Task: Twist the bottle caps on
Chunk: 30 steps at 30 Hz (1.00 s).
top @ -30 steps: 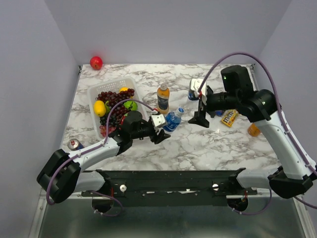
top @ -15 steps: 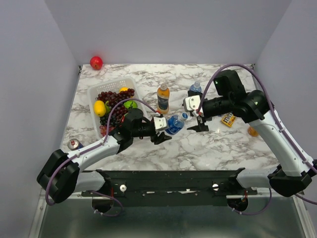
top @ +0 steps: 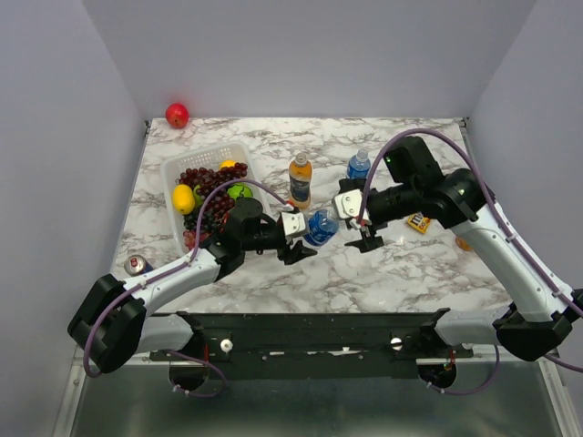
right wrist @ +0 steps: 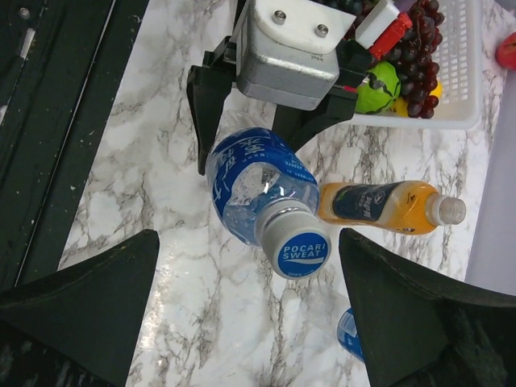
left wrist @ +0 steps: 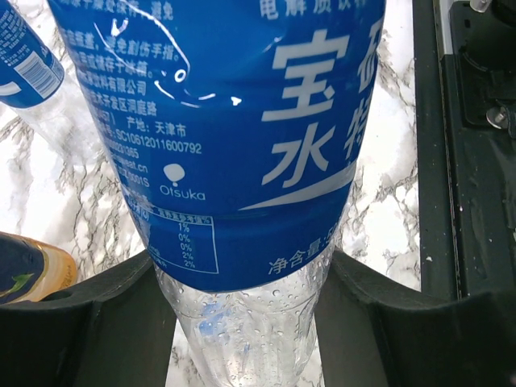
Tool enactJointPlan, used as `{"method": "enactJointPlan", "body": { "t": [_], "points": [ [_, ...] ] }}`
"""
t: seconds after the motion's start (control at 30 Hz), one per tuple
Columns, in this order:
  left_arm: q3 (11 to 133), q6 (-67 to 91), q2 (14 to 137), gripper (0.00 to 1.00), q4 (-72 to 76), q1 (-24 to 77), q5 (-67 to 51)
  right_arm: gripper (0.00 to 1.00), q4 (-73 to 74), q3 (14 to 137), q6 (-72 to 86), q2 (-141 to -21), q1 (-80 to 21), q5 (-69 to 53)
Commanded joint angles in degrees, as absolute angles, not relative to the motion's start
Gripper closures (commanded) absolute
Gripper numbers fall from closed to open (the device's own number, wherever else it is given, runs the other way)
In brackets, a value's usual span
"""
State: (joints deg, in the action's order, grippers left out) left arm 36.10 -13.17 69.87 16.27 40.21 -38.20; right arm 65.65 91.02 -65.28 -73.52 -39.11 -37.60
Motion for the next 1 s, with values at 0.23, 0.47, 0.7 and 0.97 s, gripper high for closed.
{"method": "enactJointPlan", "body": {
  "t": [0.23, 0.47, 0.7, 0.97],
  "points": [
    [36.65, -7.65, 69.17, 1.0, 21.88, 39.11, -37.53, 0.01, 67.24, 88.59, -63.9, -73.39, -39.64, -32.97],
    [35.95, -6.33, 68.38, 1.0, 23.99, 38.58, -36.21, 0.02, 66.8, 88.16, -59.07, -74.09, -39.64, -29.8],
    [35.6, -5.54, 68.12, 1.0, 24.61, 38.23, -34.72, 0.04, 67.67, 88.94, -55.73, -74.44, -39.64, -27.77],
    [36.65, -10.62, 68.29, 1.0, 20.31, 37.71, -35.59, 0.08, 68.31, 89.56, -48.88, -72.07, -38.51, -27.07]
  ]
}}
